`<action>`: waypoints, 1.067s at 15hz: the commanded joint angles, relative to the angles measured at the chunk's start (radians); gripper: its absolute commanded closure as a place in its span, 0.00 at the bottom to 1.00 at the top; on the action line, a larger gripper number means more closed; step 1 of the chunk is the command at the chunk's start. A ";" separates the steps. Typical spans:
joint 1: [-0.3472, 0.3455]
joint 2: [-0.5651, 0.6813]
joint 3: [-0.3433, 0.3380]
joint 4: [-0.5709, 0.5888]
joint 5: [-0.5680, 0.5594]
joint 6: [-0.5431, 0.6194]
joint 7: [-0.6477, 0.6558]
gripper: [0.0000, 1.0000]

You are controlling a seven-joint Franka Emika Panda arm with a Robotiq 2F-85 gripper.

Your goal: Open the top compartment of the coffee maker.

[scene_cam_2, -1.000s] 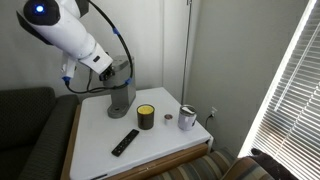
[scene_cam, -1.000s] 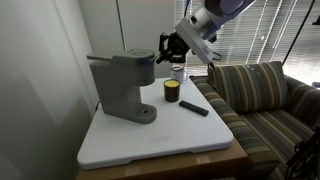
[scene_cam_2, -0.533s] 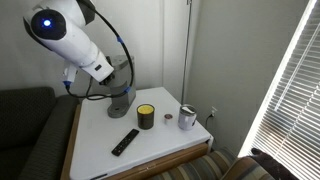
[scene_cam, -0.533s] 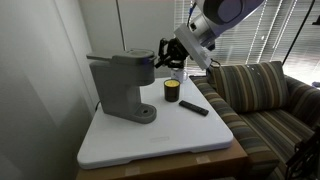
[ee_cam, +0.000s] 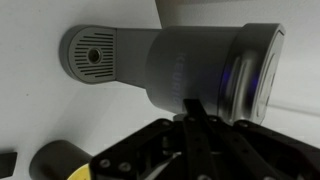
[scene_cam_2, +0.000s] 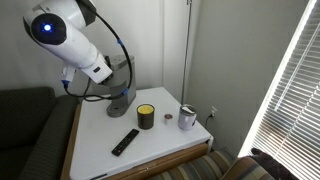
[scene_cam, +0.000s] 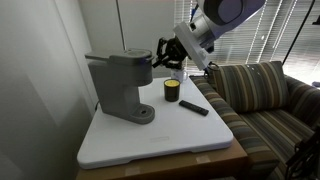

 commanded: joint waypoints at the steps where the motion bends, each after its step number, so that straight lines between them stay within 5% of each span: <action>1: -0.004 -0.053 -0.004 -0.027 0.040 -0.040 -0.032 1.00; 16: 0.006 -0.184 0.013 -0.065 -0.005 -0.037 0.000 1.00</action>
